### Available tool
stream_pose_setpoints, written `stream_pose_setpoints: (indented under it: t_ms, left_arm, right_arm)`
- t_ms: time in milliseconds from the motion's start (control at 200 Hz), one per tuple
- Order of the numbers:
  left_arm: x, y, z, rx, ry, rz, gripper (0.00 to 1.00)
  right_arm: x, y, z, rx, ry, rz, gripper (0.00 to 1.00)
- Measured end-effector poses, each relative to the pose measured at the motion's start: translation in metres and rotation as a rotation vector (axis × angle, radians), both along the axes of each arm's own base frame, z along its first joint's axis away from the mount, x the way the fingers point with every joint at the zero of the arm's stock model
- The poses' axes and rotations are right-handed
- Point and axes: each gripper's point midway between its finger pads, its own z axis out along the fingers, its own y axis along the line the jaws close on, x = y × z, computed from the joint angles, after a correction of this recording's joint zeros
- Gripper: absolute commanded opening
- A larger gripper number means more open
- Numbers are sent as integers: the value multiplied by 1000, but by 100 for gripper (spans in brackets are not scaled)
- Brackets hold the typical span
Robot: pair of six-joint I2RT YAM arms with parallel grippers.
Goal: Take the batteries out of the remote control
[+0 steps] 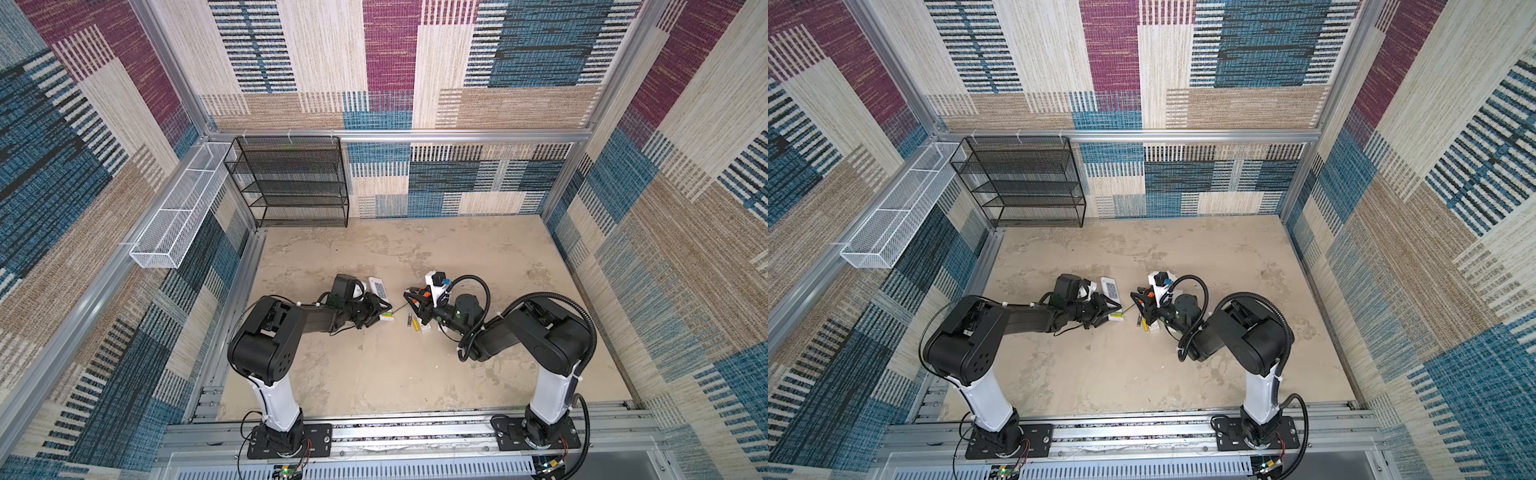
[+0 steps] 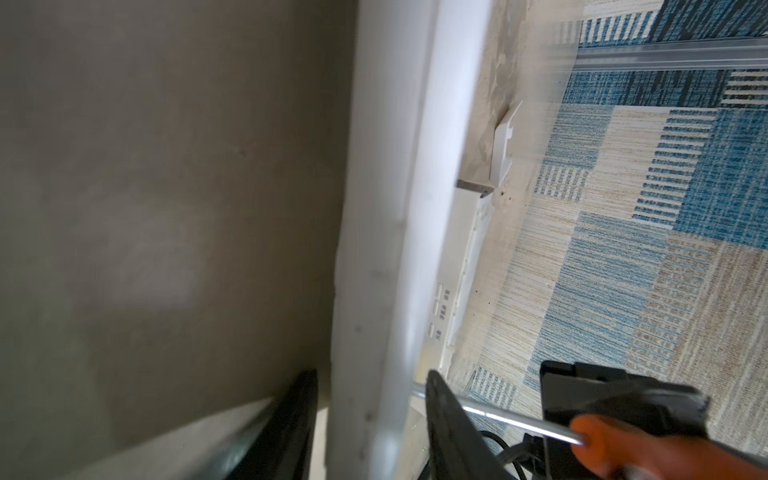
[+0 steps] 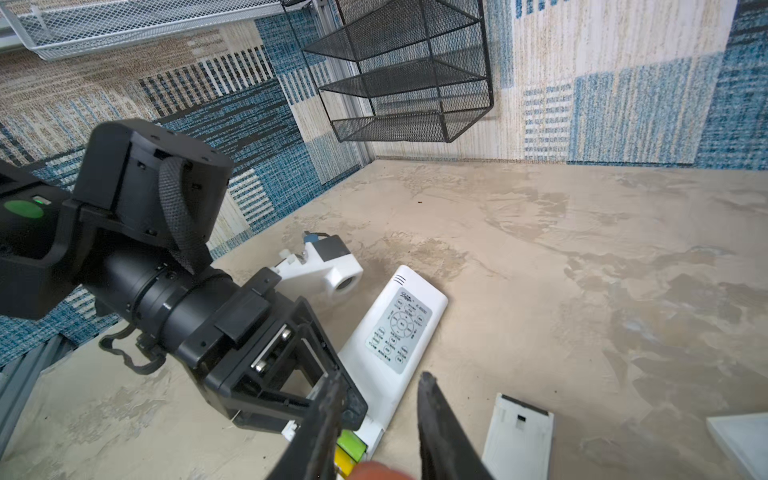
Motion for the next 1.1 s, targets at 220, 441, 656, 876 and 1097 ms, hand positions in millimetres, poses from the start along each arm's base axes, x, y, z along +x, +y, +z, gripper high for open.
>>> stream_pose_setpoints:
  t_ms: [220,441,656,876,1097]
  left_arm:
    - [9,7,-3,-4,6,13,36]
    - [16,9,-8,-36,-19,0,11]
    - [16,11,-9,-72,-44,3,5]
    - [13,12,-10,-105,-63,20,0]
    - [13,12,-8,-143,-79,17,0]
  right_arm:
    - [1,0,-1,2,-6,0,0]
    - [-1,-2,-4,4,-8,-4,0]
    - [0,-10,-10,50,32,-22,0]
    - [5,-20,-15,161,131,-55,0]
    - [4,-23,-15,222,206,-43,0]
